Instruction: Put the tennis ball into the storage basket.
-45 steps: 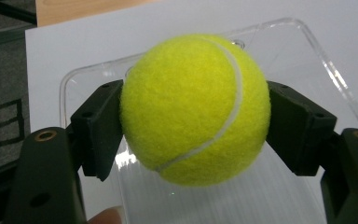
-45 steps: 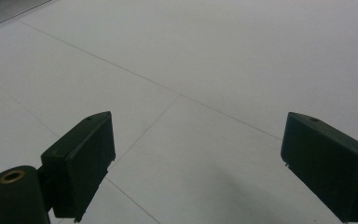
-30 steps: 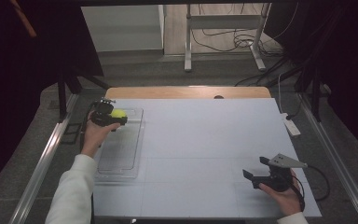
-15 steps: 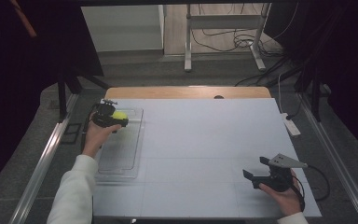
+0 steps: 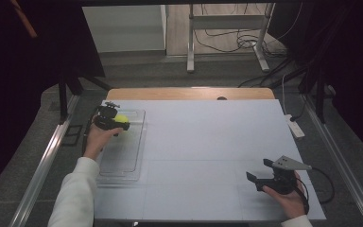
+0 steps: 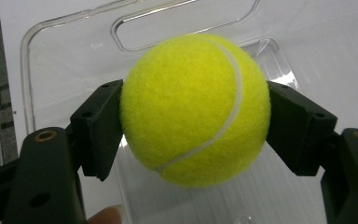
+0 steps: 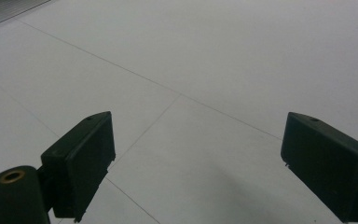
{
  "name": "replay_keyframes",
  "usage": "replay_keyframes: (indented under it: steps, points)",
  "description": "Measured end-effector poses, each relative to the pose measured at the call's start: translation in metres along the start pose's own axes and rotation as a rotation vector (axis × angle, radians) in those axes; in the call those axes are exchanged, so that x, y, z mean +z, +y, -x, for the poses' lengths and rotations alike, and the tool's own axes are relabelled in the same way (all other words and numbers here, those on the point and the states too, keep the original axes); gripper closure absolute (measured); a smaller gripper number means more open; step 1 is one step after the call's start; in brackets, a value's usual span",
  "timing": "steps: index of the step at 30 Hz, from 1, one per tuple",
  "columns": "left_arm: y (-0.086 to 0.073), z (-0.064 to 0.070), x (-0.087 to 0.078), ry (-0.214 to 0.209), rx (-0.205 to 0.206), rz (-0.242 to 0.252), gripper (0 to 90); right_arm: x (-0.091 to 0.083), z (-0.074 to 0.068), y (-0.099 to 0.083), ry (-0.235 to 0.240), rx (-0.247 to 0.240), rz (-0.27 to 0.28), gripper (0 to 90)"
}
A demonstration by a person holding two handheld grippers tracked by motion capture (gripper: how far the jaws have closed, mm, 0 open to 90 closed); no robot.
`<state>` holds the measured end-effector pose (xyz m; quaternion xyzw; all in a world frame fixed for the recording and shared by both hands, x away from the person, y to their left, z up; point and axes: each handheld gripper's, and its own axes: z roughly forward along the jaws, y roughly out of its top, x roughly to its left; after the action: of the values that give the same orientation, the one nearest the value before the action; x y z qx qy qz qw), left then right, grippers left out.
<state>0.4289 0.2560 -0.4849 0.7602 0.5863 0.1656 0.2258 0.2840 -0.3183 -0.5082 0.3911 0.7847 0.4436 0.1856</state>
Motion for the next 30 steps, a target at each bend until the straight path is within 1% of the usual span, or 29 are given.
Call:
replay_keyframes:
  steps: [5,7,18,26,30]
  points:
    - [0.0001,0.0004,0.0023,0.006,0.005,-0.009,26.5,-0.0002,0.0001,-0.0001,0.0,0.0,0.0,9.7]
    - [0.0001,0.0007,0.0037,0.012,0.013,-0.022,26.5,-0.0001,0.0002,-0.0002,0.001,0.001,-0.001,9.7]
    - [0.0003,0.0021,0.0076,0.019,0.015,-0.049,26.3,0.0001,0.0007,-0.0005,0.0,0.001,-0.002,9.7]
    - [0.0,0.0016,0.0073,0.02,0.012,-0.053,25.9,0.0,0.0008,-0.0004,0.001,0.002,-0.001,9.7]
    - [-0.0001,0.0006,0.0065,0.015,0.003,-0.039,23.6,0.0,0.0009,-0.0004,0.001,0.002,-0.001,9.7]
